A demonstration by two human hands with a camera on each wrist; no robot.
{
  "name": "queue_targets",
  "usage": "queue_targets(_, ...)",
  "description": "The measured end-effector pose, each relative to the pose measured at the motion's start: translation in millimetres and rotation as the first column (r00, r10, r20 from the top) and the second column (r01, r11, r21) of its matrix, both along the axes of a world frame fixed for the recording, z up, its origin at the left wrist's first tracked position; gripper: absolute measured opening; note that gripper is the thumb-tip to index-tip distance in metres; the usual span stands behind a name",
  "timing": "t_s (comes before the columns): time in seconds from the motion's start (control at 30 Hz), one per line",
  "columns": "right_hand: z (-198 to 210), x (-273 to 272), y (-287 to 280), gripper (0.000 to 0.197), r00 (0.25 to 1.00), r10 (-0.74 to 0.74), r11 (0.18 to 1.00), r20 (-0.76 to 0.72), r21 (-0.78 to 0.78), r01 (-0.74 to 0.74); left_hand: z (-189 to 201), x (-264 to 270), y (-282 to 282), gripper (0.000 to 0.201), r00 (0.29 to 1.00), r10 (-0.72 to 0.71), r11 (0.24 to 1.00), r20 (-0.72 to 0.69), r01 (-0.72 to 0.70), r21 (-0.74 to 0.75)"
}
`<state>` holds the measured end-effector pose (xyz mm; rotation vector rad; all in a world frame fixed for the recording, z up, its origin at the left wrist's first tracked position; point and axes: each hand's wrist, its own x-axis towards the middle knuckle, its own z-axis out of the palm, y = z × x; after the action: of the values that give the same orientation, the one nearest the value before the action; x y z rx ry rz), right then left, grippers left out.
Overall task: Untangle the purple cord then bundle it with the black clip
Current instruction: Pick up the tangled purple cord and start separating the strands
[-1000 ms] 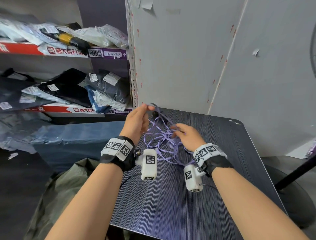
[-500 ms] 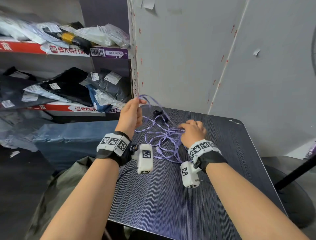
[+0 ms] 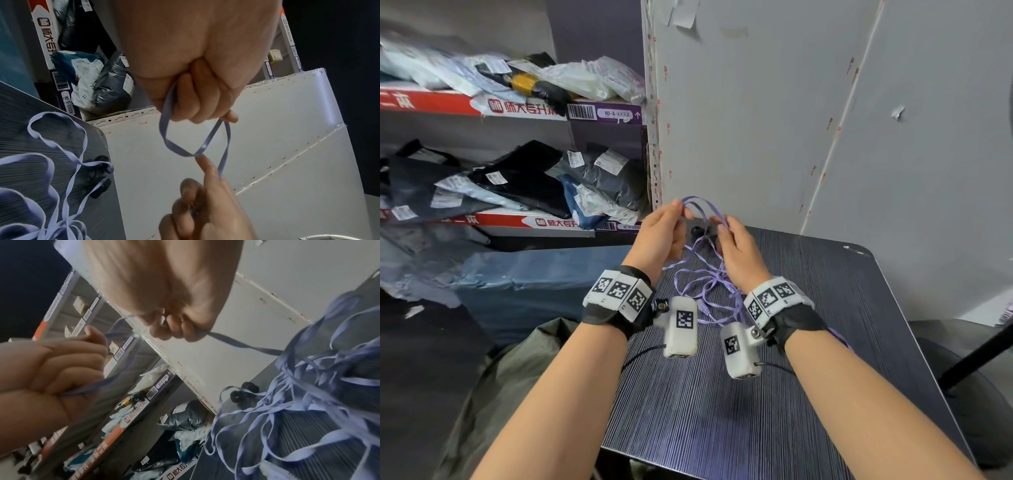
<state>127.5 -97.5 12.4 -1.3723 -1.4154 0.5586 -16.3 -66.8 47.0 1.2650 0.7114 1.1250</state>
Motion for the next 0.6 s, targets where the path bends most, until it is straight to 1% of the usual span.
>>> queue_targets(0.07, -1, 4, 2, 0.032, 1.0, -0.023, 1.0, -0.016, 0.018, 0.023, 1, -1, -2, 0.036, 0.999, -0.028, 0.999, 0.016, 0.029, -0.04)
queue_targets(0.1, -1, 4, 4, 0.034, 0.999, -0.036, 0.999, -0.018, 0.008, 0.036, 2, 0, -4, 0.037, 0.999, -0.048, 0.997, 0.023, 0.049, -0.06)
queue_targets(0.13, -1, 5, 5, 0.036, 0.999, -0.044, 0.999, 0.01, -0.02, 0.044, 3, 1, -4, 0.039, 0.997, -0.072, 0.994, 0.034, 0.074, -0.078)
queue_targets(0.2, -1, 5, 7, 0.036, 0.988, -0.003, 0.99, 0.155, -0.136, 0.024, 6, 4, -6, 0.042, 0.987, -0.13, 0.985, 0.09, 0.139, -0.105)
queue_targets(0.23, -2, 4, 7, 0.035, 0.97, 0.056, 0.98, 0.238, -0.197, -0.008, 7, 6, -6, 0.042, 0.98, -0.152, 0.98, 0.129, 0.166, -0.11)
queue_targets(0.3, -6, 2, 4, 0.03, 0.901, 0.193, 0.951, 0.389, -0.302, -0.073, 9, 10, -5, 0.04, 0.97, -0.151, 0.979, 0.189, 0.173, -0.108)
queue_targets(0.33, -9, 2, 3, 0.029, 0.859, 0.247, 0.934, 0.449, -0.345, -0.088, 9, 12, -4, 0.036, 0.97, -0.126, 0.983, 0.206, 0.151, -0.107)
queue_targets(0.37, -13, 3, 2, 0.033, 0.833, 0.279, 0.922, 0.478, -0.377, -0.092, 9, 13, -3, 0.032, 0.974, -0.087, 0.987, 0.211, 0.112, -0.111)
queue_targets(0.4, -16, 4, 0, 0.038, 0.826, 0.298, 0.91, 0.478, -0.403, -0.095, 9, 14, -1, 0.028, 0.978, -0.037, 0.99, 0.206, 0.063, -0.122)
queue_targets(0.43, -20, 7, -2, 0.041, 0.835, 0.305, 0.899, 0.457, -0.428, -0.094, 8, 14, 1, 0.025, 0.98, 0.017, 0.991, 0.198, 0.011, -0.136)
queue_targets(0.5, -28, 14, -6, 0.04, 0.846, 0.297, 0.883, 0.442, -0.465, -0.067, 4, 13, 7, 0.02, 0.976, 0.114, 0.983, 0.184, -0.084, -0.164)
queue_targets(0.57, -38, 23, -7, 0.038, 0.835, 0.275, 0.869, 0.476, -0.495, -0.004, -1, 11, 11, 0.02, 0.97, 0.174, 0.974, 0.17, -0.144, -0.178)
queue_targets(0.6, -41, 26, -7, 0.037, 0.818, 0.261, 0.871, 0.513, -0.49, 0.03, -3, 10, 13, 0.02, 0.97, 0.184, 0.972, 0.159, -0.155, -0.176)
